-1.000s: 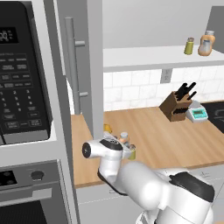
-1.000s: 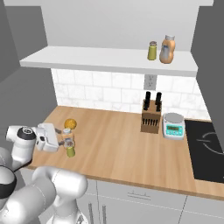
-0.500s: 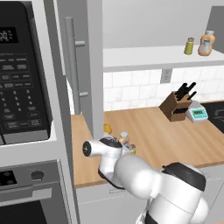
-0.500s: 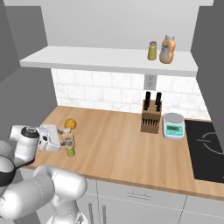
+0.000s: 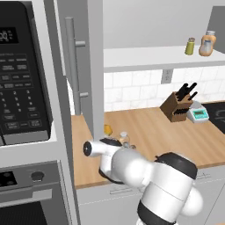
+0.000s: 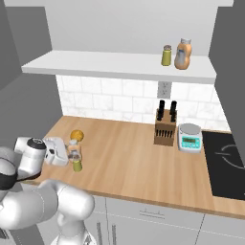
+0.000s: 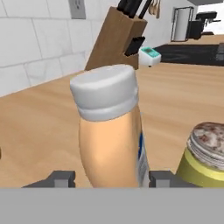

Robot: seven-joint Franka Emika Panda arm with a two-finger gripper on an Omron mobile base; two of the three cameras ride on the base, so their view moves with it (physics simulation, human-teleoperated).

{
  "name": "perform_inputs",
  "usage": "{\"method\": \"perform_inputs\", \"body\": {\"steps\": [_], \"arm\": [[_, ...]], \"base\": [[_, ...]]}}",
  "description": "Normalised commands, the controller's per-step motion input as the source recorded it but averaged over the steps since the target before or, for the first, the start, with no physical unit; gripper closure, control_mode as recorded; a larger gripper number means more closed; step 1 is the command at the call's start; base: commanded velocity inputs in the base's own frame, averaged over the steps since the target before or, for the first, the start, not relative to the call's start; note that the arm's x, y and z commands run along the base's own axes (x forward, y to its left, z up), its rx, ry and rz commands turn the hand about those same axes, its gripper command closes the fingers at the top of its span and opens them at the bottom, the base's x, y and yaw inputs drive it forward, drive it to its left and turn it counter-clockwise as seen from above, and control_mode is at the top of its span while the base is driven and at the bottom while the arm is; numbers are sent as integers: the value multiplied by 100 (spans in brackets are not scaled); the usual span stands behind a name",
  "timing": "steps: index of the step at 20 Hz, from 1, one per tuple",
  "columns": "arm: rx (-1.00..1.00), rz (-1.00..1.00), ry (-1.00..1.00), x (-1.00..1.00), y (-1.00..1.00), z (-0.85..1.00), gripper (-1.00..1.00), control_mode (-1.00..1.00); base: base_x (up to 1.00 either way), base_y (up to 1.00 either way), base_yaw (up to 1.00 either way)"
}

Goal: Put the shaker and condiment bottle from the counter next to their counterparts in the cabinet.

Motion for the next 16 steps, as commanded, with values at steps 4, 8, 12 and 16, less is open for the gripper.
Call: {"method": "perform_inputs", "body": {"steps": [4, 8, 12, 16], "arm": [[0, 3, 0, -5, 5, -12, 100, -100], [0, 10, -16, -55, 13, 9, 100, -100], [0, 19, -31, -91, 18, 48, 100, -100], [0, 23, -28, -68, 5, 83, 100, -100]], "base": [[0, 0, 0], [0, 0, 0], [0, 0, 0], [0, 0, 0]]}}
